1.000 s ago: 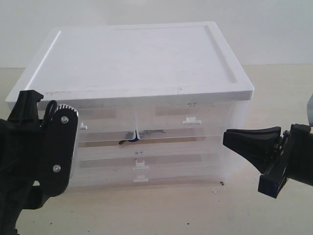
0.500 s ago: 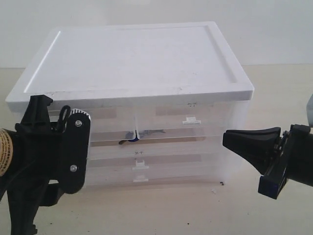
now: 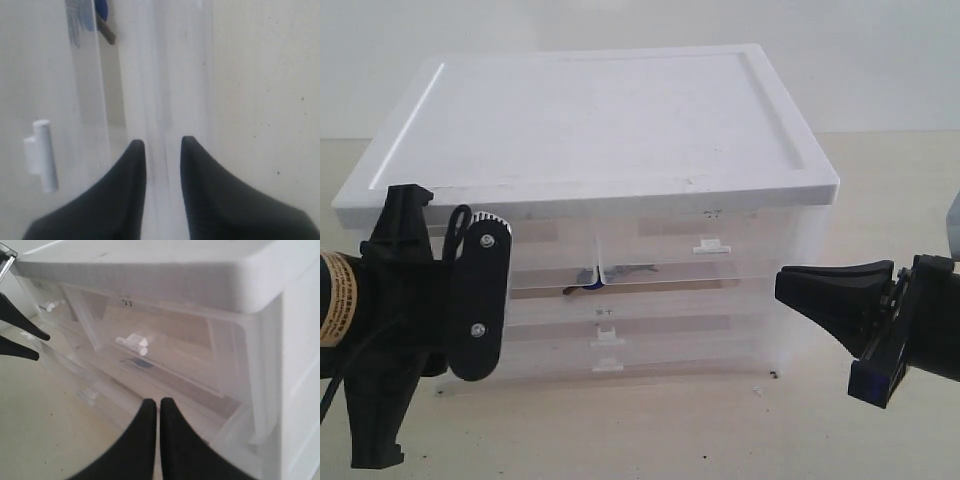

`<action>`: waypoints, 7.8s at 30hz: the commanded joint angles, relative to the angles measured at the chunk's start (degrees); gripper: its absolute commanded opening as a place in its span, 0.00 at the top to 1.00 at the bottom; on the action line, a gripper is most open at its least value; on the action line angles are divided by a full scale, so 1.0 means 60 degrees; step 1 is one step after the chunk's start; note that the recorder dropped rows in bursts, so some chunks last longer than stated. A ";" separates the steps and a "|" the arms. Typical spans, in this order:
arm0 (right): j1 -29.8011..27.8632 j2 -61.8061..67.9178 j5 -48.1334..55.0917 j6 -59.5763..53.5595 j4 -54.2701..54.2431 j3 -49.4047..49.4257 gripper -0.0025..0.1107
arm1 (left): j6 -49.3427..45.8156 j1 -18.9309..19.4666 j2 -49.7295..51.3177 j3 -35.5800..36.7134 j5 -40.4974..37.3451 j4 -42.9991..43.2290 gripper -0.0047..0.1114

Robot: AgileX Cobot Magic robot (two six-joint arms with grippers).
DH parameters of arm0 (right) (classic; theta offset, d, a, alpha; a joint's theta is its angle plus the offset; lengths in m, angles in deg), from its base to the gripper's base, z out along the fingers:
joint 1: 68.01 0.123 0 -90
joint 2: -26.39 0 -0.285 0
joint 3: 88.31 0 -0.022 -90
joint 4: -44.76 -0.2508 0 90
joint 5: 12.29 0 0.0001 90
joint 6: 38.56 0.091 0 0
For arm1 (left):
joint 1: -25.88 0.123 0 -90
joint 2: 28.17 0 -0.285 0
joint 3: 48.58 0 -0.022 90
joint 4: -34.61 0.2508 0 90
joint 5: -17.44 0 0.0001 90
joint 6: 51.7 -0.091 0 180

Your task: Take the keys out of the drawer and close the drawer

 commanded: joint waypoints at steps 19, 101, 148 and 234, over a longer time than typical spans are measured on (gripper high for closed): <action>-0.0027 0.0016 -0.0329 -0.0060 0.0045 -0.0023 0.98 | -0.2079 -0.0477 -0.1339 0.0094 -0.2029 -0.2533 0.89; -0.0027 0.0016 -0.0617 -0.0060 0.0164 -0.0023 0.98 | 0.3835 -0.1243 0.1867 -0.1381 0.1885 -0.1759 0.45; -0.0027 0.0016 -0.0677 0.0025 0.0348 -0.0023 0.98 | 1.1459 -0.1817 0.2349 -0.1324 0.1912 0.0846 0.92; -0.0027 0.0016 -0.0607 0.0248 0.0561 -0.0023 0.98 | 2.1031 -0.3238 0.3888 -0.1342 0.0924 0.9382 0.29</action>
